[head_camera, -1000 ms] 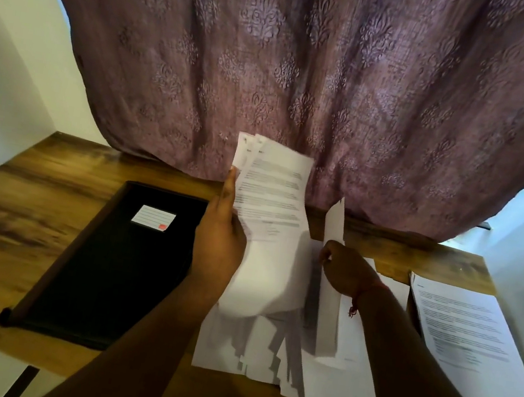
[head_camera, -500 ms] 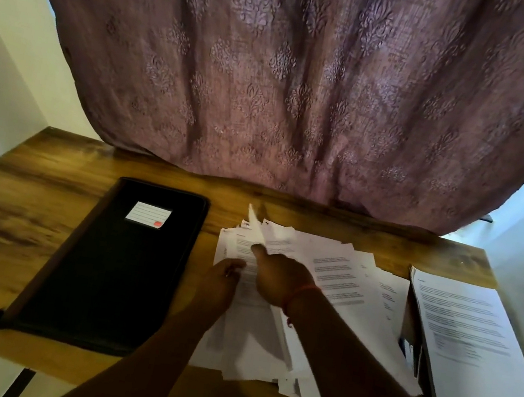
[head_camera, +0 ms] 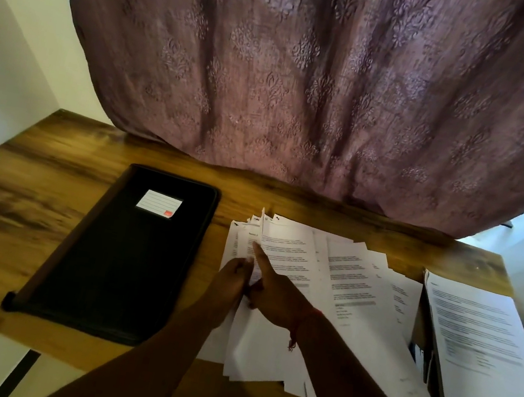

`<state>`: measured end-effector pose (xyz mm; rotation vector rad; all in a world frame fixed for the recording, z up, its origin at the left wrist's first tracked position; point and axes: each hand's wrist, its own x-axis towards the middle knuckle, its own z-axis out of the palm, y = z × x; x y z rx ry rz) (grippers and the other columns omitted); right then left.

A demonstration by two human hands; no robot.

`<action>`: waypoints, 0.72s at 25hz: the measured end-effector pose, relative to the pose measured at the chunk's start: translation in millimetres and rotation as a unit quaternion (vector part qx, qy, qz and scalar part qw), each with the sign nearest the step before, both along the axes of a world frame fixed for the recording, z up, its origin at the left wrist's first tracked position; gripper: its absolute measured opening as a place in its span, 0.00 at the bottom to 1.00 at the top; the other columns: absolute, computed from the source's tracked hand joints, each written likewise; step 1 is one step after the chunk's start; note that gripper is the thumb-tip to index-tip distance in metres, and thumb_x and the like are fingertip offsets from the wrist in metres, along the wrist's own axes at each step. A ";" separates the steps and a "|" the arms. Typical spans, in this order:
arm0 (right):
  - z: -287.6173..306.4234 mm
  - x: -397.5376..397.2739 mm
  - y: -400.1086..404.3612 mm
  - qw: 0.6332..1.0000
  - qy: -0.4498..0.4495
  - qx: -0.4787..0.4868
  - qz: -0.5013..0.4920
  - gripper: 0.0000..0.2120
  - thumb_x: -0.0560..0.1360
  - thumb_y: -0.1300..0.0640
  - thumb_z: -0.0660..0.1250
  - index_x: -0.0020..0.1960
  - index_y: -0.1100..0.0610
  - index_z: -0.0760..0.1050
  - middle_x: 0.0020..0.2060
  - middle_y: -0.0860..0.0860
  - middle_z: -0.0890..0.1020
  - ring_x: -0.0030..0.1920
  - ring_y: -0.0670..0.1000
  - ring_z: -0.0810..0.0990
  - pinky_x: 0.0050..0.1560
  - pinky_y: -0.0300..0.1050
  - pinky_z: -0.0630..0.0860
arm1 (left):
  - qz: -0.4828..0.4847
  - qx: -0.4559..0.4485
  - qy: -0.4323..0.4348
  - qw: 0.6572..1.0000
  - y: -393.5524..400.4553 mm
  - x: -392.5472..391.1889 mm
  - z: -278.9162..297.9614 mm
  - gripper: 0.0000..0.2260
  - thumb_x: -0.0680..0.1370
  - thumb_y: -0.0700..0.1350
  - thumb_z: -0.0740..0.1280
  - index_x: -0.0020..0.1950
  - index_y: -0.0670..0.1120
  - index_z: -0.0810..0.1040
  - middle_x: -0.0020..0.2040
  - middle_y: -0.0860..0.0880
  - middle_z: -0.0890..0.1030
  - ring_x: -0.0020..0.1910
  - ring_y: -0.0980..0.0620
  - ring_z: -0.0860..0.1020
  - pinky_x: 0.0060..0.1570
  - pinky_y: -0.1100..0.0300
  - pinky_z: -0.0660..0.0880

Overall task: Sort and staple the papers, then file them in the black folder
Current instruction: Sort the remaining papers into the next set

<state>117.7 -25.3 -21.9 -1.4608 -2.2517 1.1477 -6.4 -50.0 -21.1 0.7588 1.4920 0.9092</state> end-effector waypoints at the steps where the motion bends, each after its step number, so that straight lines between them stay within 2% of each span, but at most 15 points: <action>1: -3.8 4.9 1.2 1.000 0.022 -0.004 -0.004 0.45 0.75 0.51 0.69 0.77 0.36 0.39 0.79 0.49 0.52 0.74 0.60 0.63 0.68 0.63 0.69 | 0.005 0.010 -0.004 1.000 0.5 1.2 1.6 0.14 0.84 0.55 0.56 0.61 0.50 0.75 0.58 0.50 0.80 0.54 0.51 0.79 0.44 0.62 0.79; 3: -6.7 11.0 1.1 0.999 0.046 0.004 -0.007 0.44 0.74 0.51 0.69 0.77 0.35 0.42 0.78 0.45 0.52 0.73 0.58 0.66 0.66 0.61 0.73 | 0.005 0.024 0.008 1.000 0.4 3.8 4.1 0.17 0.83 0.57 0.56 0.64 0.49 0.75 0.58 0.52 0.79 0.55 0.51 0.78 0.48 0.60 0.77; 5: -7.1 16.4 0.8 0.997 0.076 -0.017 -0.012 0.42 0.75 0.53 0.70 0.78 0.38 0.47 0.78 0.45 0.55 0.72 0.52 0.67 0.66 0.53 0.74 | 0.008 0.044 0.010 0.999 -0.9 5.1 3.0 0.14 0.84 0.54 0.56 0.64 0.49 0.73 0.56 0.53 0.78 0.53 0.52 0.77 0.50 0.61 0.76; 6: -6.4 20.3 0.8 0.995 0.093 -0.039 -0.025 0.39 0.76 0.55 0.69 0.78 0.39 0.51 0.76 0.47 0.61 0.69 0.50 0.69 0.65 0.49 0.75 | 0.009 0.057 0.008 0.998 -1.1 5.0 3.2 0.11 0.84 0.51 0.56 0.63 0.50 0.73 0.55 0.54 0.78 0.52 0.53 0.78 0.48 0.63 0.78; 8: -2.1 32.6 1.2 0.988 0.106 -0.063 -0.091 0.29 0.78 0.58 0.66 0.75 0.44 0.62 0.65 0.51 0.75 0.60 0.49 0.76 0.62 0.46 0.76 | 0.003 0.073 0.028 0.997 -0.2 2.4 0.2 0.08 0.84 0.45 0.58 0.58 0.50 0.77 0.53 0.55 0.79 0.54 0.51 0.79 0.47 0.65 0.79; 10: 0.0 48.6 3.2 0.975 0.080 -0.026 -0.205 0.18 0.80 0.58 0.62 0.70 0.50 0.69 0.59 0.52 0.80 0.54 0.49 0.79 0.54 0.40 0.77 | -0.006 0.083 0.084 0.993 3.7 -2.1 -7.6 0.08 0.83 0.42 0.60 0.56 0.50 0.79 0.54 0.52 0.80 0.57 0.47 0.79 0.53 0.57 0.79; 12: -1.4 64.5 5.1 0.951 0.054 0.009 -0.303 0.15 0.81 0.59 0.58 0.67 0.55 0.71 0.59 0.53 0.79 0.53 0.49 0.78 0.49 0.36 0.76 | -0.004 0.072 0.105 0.992 8.4 -5.0 -13.6 0.09 0.82 0.40 0.61 0.59 0.47 0.78 0.59 0.49 0.79 0.60 0.46 0.77 0.61 0.48 0.77; 13: -3.2 70.9 4.8 0.939 0.042 0.017 -0.342 0.15 0.81 0.59 0.58 0.66 0.56 0.72 0.60 0.54 0.78 0.54 0.50 0.78 0.51 0.39 0.78 | 0.007 0.072 0.090 0.993 9.8 -4.6 -14.1 0.09 0.82 0.40 0.62 0.60 0.47 0.77 0.61 0.48 0.78 0.62 0.45 0.77 0.63 0.46 0.75; 15: -10.0 81.0 1.7 0.924 -0.031 0.025 -0.380 0.17 0.79 0.59 0.61 0.67 0.54 0.71 0.62 0.54 0.76 0.60 0.55 0.75 0.61 0.53 0.75 | 0.020 0.062 0.078 0.995 9.7 -1.5 -13.8 0.08 0.82 0.42 0.62 0.59 0.47 0.78 0.61 0.49 0.78 0.61 0.46 0.77 0.62 0.50 0.75; 17: -18.4 85.1 -5.4 0.918 -0.155 0.029 -0.364 0.20 0.76 0.55 0.64 0.68 0.51 0.69 0.64 0.54 0.72 0.65 0.59 0.70 0.65 0.62 0.69 | 0.014 0.041 0.092 0.995 8.0 3.7 -13.2 0.10 0.83 0.47 0.62 0.62 0.47 0.77 0.62 0.49 0.78 0.60 0.48 0.77 0.58 0.54 0.76; 18: -20.3 85.7 -8.3 0.914 -0.188 0.028 -0.358 0.22 0.76 0.53 0.65 0.68 0.50 0.67 0.64 0.54 0.70 0.65 0.60 0.68 0.66 0.63 0.67 | 0.009 0.035 0.102 0.994 7.0 5.5 -13.0 0.12 0.83 0.50 0.62 0.63 0.47 0.76 0.64 0.49 0.77 0.62 0.48 0.76 0.59 0.54 0.76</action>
